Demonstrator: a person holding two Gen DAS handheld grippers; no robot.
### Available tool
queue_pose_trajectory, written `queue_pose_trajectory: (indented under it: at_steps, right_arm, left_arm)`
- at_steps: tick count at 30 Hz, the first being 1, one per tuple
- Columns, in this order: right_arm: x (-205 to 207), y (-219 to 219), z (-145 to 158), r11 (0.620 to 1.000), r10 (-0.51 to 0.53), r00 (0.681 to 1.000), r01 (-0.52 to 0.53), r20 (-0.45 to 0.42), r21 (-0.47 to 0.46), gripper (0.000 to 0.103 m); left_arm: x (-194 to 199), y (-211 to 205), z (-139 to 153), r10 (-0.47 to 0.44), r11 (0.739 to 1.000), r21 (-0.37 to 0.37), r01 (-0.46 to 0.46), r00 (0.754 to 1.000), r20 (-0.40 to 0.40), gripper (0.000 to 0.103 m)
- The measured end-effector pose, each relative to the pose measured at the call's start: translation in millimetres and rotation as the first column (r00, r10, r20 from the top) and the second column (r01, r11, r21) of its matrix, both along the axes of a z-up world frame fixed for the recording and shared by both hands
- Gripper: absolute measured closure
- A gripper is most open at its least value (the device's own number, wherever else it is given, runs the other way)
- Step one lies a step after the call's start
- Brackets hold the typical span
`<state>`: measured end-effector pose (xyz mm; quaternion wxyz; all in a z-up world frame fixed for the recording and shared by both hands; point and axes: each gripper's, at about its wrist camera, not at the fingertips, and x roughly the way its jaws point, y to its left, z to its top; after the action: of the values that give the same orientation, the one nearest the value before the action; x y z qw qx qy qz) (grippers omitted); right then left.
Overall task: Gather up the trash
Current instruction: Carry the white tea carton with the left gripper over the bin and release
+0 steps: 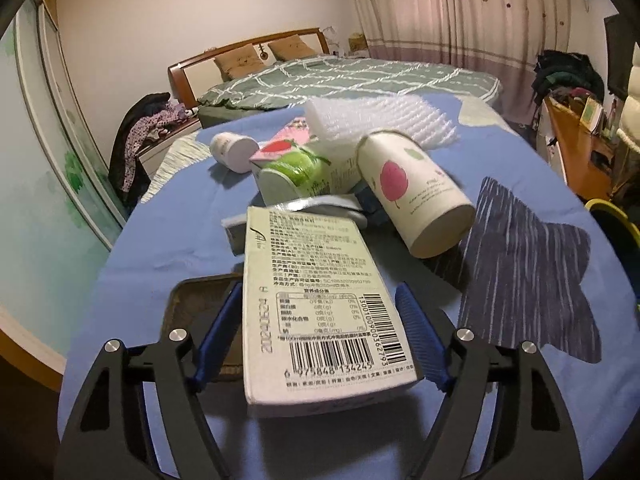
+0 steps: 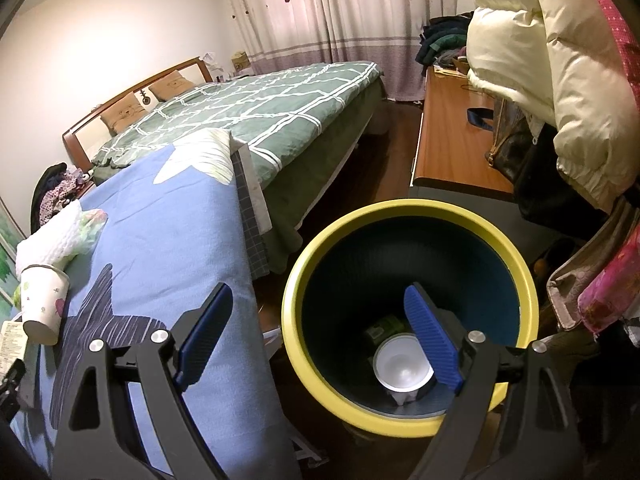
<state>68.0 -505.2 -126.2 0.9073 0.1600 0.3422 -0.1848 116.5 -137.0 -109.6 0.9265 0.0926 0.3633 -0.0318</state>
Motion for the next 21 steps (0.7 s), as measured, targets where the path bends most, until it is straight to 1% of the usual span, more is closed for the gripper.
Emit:
queue_pose_trajectory:
  at_steps: [1,2,3,4,5,6,8,9,10,11,12,13,14,16,18,19,21]
  right_arm:
    - [0,0,0,1.0,0.0,1.0,0.0,0.0,-0.001,0.02]
    - [0,0,0,1.0,0.0,1.0,0.0,0.0,-0.001,0.02]
    - [0,1,0,1.0,0.001,1.0,-0.001,0.0,-0.001,0.02]
    - [0,1,0,1.0,0.001,1.0,-0.001,0.0,-0.001,0.02]
    - [-1,1,0,1.0,0.002,1.0,-0.002,0.0,-0.001,0.02]
    - [-1,1,0,1.0,0.002,1.0,-0.002,0.0,0.0,0.02]
    - [-1,2,0,1.0,0.003,1.0,-0.003,0.001,0.0,0.02]
    - [-2,3,0,1.0,0.004,1.0,-0.004,0.002,0.0,0.02]
    - [-2,3,1,1.0,0.005,1.0,-0.005,0.004,0.001,0.02]
    - [-2,4,0,1.0,0.007,1.0,-0.007,0.005,0.001,0.02]
    - [-2,5,1,1.0,0.009,1.0,-0.009,0.006,0.001,0.02]
    - [-2,6,1,1.0,0.01,1.0,-0.01,0.006,0.002,0.02]
    - [-2,6,1,1.0,0.012,1.0,-0.012,0.007,0.002,0.02]
    - [-2,7,2,1.0,0.016,1.0,-0.016,0.006,0.001,0.02]
    - [-1,6,2,1.0,0.018,1.0,-0.018,0.005,0.004,0.02]
    - [-1,6,2,1.0,0.019,1.0,-0.019,0.006,0.006,0.02]
    - [-1,5,2,1.0,0.019,1.0,-0.019,0.007,0.008,0.02]
  left_arm:
    - [-4,3,5,-0.005,1.0,-0.01,0.005,1.0,0.008,0.028]
    - [-7,4,9,-0.01,1.0,-0.017,0.011,1.0,0.014,0.039]
    - [-12,7,14,-0.018,1.0,-0.025,0.019,1.0,0.026,0.052]
    - [-16,10,18,-0.027,0.999,-0.041,0.028,0.999,0.026,0.058]
    - [-19,13,23,-0.041,0.997,-0.068,0.042,0.999,0.021,0.058]
    - [-22,14,26,-0.051,0.996,-0.077,0.052,0.999,0.016,0.058]
    - [-27,12,27,-0.096,0.993,-0.065,0.095,0.995,-0.007,0.058]
    - [-29,11,24,-0.117,0.991,-0.071,0.115,0.993,-0.03,0.055]
    - [-31,10,22,-0.127,0.989,-0.08,0.123,0.991,-0.047,0.055]
    - [-31,10,20,-0.128,0.989,-0.084,0.123,0.99,-0.059,0.047]
    - [-31,9,17,-0.122,0.99,-0.077,0.117,0.991,-0.061,0.036]
    - [-31,7,17,-0.102,0.993,-0.059,0.099,0.994,-0.047,0.018]
    - [-31,6,17,-0.086,0.995,-0.046,0.084,0.996,-0.032,0.012]
    - [-31,-1,17,-0.09,0.995,-0.034,0.09,0.996,-0.02,0.01]
    - [-28,-8,13,-0.084,0.996,-0.01,0.084,0.996,-0.026,0.008]
    - [-24,-11,10,-0.073,0.997,0.007,0.073,0.997,-0.039,0.008]
    - [-19,-13,1,-0.053,0.999,0.004,0.054,0.996,-0.078,0.008]
